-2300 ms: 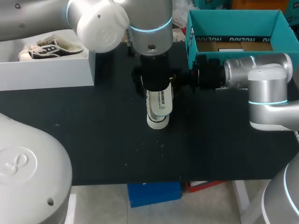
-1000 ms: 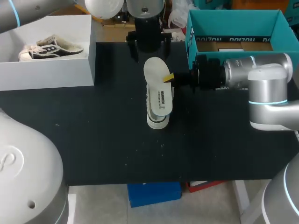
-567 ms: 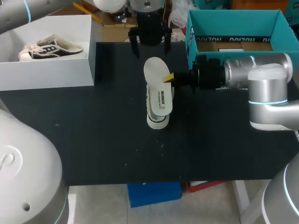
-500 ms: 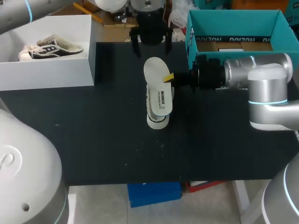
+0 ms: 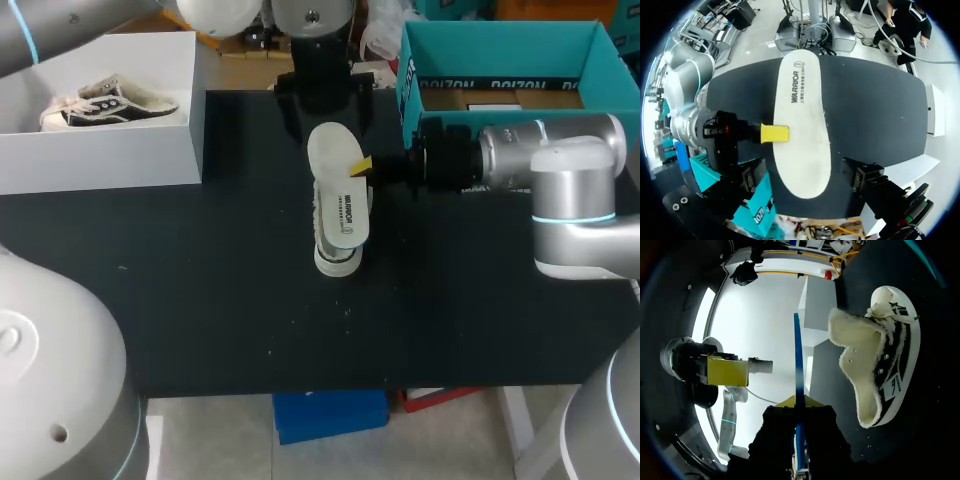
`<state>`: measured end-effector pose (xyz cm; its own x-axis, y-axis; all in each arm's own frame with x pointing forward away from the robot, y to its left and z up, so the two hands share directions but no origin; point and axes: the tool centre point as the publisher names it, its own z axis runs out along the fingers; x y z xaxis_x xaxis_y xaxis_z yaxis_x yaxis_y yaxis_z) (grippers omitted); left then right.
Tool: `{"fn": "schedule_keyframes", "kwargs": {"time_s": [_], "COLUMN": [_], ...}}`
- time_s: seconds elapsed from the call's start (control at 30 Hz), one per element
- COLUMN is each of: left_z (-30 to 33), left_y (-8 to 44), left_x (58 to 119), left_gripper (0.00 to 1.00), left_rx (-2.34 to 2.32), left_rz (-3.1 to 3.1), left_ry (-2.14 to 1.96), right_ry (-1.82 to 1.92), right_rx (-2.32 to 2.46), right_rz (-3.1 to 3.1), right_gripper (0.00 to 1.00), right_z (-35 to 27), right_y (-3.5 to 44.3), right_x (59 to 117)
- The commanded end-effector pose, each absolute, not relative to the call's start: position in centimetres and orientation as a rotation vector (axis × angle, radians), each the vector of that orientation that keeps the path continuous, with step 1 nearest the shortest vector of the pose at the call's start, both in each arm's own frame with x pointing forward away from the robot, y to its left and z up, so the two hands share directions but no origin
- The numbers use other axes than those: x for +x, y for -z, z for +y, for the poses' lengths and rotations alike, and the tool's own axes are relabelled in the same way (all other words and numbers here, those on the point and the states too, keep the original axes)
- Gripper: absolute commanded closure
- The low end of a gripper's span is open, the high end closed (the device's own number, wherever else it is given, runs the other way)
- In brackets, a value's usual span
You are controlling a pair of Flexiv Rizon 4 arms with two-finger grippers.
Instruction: Take the shoe out of the shoebox, open the shoe tongue, remove and reinsert the insole, then place the shoe into the shoebox
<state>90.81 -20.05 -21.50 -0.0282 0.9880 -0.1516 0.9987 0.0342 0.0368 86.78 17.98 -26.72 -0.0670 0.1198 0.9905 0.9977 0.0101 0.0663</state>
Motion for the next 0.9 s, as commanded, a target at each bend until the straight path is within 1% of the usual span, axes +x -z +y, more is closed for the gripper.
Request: {"fn": "schedule_keyframes", "kwargs": {"time_s": [0.03, 0.33, 0.57, 0.63, 0.73, 0.87, 0.9], "left_z": [-19.3, -20.2, -20.6, -20.2, -19.5, -17.3, -17.2], "left_y": [21.0, 21.6, 22.1, 22.0, 21.5, 20.8, 20.8], "left_x": [86.7, 81.8, 79.3, 78.7, 78.3, 78.2, 78.2], "left_gripper": [0.0, 0.0, 0.0, 0.0, 0.0, 0.0, 0.0], "left_rx": [2.049, 2.089, 2.109, 2.037, 1.943, 1.691, 1.684], "left_rz": [2.1, 2.065, 2.05, 1.969, 1.83, 1.575, 1.564], "left_ry": [0.065, 0.094, 0.126, 0.28, 0.403, 0.759, 0.768], "right_ry": [1.196, 1.196, 1.196, 1.196, 1.196, 1.196, 1.196], "right_rx": [-1.263, -1.263, -1.263, -1.263, -1.263, -1.263, -1.263], "right_rz": [-1.35, -1.35, -1.35, -1.35, -1.35, -1.35, -1.35], "right_gripper": [1.0, 1.0, 1.0, 1.0, 1.0, 1.0, 1.0], "right_z": [18.1, 18.1, 18.1, 18.1, 18.1, 18.1, 18.1], "right_y": [26.8, 26.8, 26.8, 26.8, 26.8, 26.8, 26.8], "right_x": [86.8, 86.8, 86.8, 86.8, 86.8, 86.8, 86.8]}}
